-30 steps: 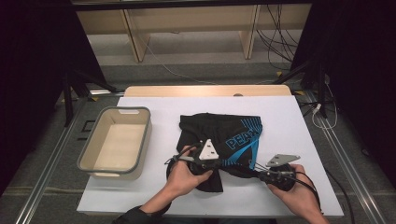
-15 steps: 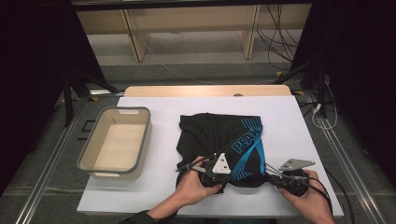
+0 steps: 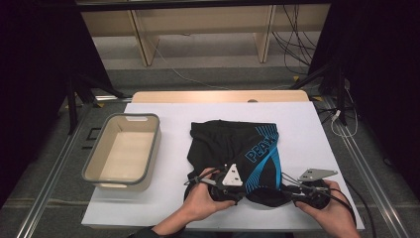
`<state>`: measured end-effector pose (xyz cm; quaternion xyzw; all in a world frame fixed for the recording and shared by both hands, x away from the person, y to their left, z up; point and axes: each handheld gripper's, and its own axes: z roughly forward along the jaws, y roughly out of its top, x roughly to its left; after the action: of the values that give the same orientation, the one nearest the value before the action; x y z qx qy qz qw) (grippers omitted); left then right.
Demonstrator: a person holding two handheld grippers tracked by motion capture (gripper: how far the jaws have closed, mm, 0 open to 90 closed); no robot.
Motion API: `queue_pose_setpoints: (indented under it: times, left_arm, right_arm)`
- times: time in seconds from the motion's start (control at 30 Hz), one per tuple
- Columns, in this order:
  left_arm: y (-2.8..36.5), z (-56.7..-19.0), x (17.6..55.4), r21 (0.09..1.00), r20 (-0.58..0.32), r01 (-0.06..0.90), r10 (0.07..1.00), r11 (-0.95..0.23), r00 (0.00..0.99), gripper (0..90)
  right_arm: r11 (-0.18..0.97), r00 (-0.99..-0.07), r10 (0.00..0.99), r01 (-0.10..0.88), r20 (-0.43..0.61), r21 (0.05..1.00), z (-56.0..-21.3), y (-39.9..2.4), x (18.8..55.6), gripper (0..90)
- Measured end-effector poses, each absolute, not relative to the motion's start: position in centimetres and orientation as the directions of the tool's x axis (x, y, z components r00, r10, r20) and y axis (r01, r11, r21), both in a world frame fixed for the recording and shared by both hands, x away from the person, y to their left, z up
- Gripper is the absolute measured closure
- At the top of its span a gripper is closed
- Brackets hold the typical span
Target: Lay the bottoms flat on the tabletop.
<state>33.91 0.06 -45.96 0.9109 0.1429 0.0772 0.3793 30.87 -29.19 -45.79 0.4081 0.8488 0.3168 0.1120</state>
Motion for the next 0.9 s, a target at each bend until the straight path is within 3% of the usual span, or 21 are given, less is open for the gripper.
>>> queue_pose_setpoints:
  times: [0.13, 0.3, 0.4, 0.57, 0.67, 0.73, 0.9]
  left_arm:
    - [0.4, -45.7, 33.3, 0.723, 0.043, 0.187, 0.314, -0.665, 0.948, 28.6]
    - [0.1, -45.1, 32.4, 0.740, 0.041, 0.154, 0.272, -0.654, 0.961, 28.5]
    - [-0.7, -45.6, 31.9, 0.720, 0.065, 0.117, 0.234, -0.684, 0.970, 37.5]
    - [-1.9, -47.0, 31.4, 0.669, 0.128, 0.054, 0.186, -0.741, 0.974, 61.5]
    - [-2.2, -47.5, 31.1, 0.647, 0.129, 0.054, 0.179, -0.760, 0.975, 79.3]
    - [-2.1, -47.8, 31.1, 0.641, 0.105, 0.065, 0.172, -0.765, 0.980, 87.8]
    - [-2.8, -47.6, 30.6, 0.648, 0.098, 0.047, 0.144, -0.760, 0.985, 89.3]
  right_arm:
    - [0.430, -0.665, 0.734, 0.610, 0.136, 0.666, -44.2, -29.9, 30.5, 52.5]
    - [0.310, -0.566, 0.803, 0.665, 0.187, 0.679, -44.3, -31.0, 31.0, 52.5]
    - [0.300, -0.510, 0.842, 0.716, 0.178, 0.630, -45.6, -30.9, 31.4, 58.8]
    - [0.320, -0.494, 0.849, 0.763, 0.188, 0.562, -47.2, -29.6, 31.6, 68.7]
    - [0.356, -0.490, 0.864, 0.757, 0.117, 0.547, -47.1, -28.6, 31.2, 84.8]
    - [0.349, -0.478, 0.870, 0.773, 0.124, 0.530, -46.9, -28.5, 31.0, 90.0]
    - [0.350, -0.456, 0.886, 0.774, 0.081, 0.527, -45.2, -29.7, 30.3, 90.0]
